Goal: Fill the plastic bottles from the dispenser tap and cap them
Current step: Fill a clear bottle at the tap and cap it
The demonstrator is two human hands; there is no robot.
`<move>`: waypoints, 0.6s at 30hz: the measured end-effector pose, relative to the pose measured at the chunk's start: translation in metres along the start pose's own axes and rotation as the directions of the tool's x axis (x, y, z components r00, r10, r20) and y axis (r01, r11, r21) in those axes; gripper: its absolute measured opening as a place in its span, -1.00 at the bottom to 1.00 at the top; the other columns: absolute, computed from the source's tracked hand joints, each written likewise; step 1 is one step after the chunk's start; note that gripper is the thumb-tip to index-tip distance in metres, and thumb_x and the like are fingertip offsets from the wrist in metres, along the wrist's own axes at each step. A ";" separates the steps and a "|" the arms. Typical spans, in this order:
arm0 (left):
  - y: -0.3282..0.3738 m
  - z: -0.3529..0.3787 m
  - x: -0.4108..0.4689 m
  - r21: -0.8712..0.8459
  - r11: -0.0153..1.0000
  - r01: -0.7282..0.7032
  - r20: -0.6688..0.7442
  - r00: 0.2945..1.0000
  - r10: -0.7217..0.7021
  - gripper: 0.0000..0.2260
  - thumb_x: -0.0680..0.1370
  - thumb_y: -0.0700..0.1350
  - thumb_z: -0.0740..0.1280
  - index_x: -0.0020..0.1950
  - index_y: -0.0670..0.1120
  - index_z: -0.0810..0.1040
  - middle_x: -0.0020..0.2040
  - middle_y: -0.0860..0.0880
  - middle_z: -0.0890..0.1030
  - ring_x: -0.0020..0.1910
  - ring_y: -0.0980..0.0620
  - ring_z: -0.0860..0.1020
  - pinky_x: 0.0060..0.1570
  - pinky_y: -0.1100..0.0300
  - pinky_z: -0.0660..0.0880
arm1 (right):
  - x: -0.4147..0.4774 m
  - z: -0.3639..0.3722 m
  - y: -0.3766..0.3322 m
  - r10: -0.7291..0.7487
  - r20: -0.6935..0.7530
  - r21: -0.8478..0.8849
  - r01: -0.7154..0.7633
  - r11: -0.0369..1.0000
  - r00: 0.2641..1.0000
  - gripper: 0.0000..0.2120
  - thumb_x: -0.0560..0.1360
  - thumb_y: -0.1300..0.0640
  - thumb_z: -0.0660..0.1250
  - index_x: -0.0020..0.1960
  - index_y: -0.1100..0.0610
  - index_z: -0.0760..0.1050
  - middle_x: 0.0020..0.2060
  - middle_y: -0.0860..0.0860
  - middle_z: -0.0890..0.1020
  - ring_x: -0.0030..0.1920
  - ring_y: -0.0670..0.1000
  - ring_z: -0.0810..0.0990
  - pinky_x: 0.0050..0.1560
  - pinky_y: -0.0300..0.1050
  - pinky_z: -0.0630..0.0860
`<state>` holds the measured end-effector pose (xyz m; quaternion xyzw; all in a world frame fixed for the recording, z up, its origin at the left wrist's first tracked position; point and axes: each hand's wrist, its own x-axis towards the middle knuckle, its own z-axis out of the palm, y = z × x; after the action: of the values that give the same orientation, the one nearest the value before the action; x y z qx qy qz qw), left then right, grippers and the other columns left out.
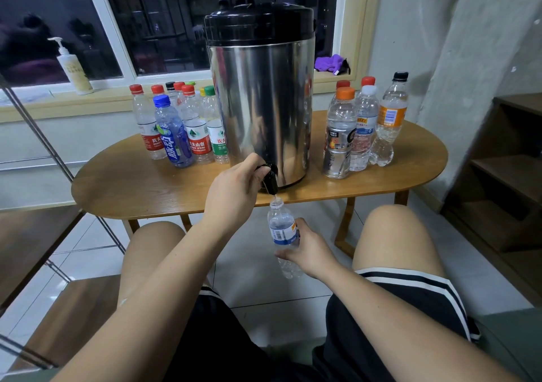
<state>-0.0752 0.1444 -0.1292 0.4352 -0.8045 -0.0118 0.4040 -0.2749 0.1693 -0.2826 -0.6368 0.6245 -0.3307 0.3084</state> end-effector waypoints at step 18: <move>0.000 0.001 -0.001 -0.027 1.000 0.010 -0.005 1.000 -0.010 -0.83 0.78 0.06 0.22 0.08 0.01 0.45 -0.19 0.06 0.58 -0.24 -0.04 0.53 -0.27 -0.07 0.52 | -0.001 0.000 -0.001 0.001 0.008 -0.006 -0.001 1.000 1.000 -0.33 0.41 -0.11 0.67 0.37 -0.09 0.39 0.20 -0.12 0.67 0.16 -0.03 0.65 0.14 -0.10 0.60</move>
<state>-0.0754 0.1449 -0.1304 0.4337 -0.8012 -0.0236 0.4117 -0.2747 0.1704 -0.2815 -0.6387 0.6247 -0.3258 0.3093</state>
